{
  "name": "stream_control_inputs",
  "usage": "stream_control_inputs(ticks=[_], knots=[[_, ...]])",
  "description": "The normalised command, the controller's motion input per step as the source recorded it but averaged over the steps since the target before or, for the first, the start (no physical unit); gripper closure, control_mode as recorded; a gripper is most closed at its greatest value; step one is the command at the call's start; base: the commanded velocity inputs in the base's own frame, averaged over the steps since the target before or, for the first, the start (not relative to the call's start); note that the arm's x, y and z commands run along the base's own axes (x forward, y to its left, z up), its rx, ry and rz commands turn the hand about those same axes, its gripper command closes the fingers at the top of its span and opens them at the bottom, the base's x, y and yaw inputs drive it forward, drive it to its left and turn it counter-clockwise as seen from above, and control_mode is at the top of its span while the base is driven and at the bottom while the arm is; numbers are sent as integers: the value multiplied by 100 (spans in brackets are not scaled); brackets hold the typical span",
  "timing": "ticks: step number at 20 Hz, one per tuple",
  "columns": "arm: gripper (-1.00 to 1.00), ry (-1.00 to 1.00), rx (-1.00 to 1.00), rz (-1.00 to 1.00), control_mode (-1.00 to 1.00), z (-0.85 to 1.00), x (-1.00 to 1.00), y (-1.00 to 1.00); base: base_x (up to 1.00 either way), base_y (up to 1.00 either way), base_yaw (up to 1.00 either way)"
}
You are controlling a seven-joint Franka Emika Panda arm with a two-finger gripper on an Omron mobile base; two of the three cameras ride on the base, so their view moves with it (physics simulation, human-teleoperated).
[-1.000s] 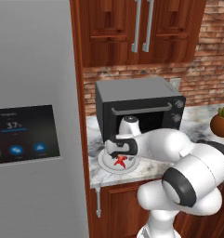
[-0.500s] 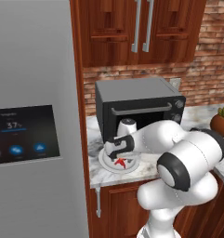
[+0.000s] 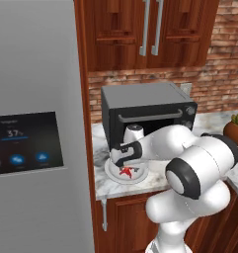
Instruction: Place the fish on the rack of the oven.
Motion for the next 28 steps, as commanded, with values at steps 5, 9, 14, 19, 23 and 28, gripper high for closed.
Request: stream_control_inputs(ticks=[5,9,14,19,23,28], knots=[[100,-5,0,0,-100,18,-3,0,0,0,0],[100,0,0,-3,-100,55,-22,-7,0,0,0],[100,1,0,-7,-100,83,-50,-12,0,0,0],[100,2,0,-7,-100,97,-63,-24,0,0,0],[100,0,0,-3,-100,100,-79,-51,0,0,0],[100,1,-5,-3,-100,78,-59,-55,0,0,0]])
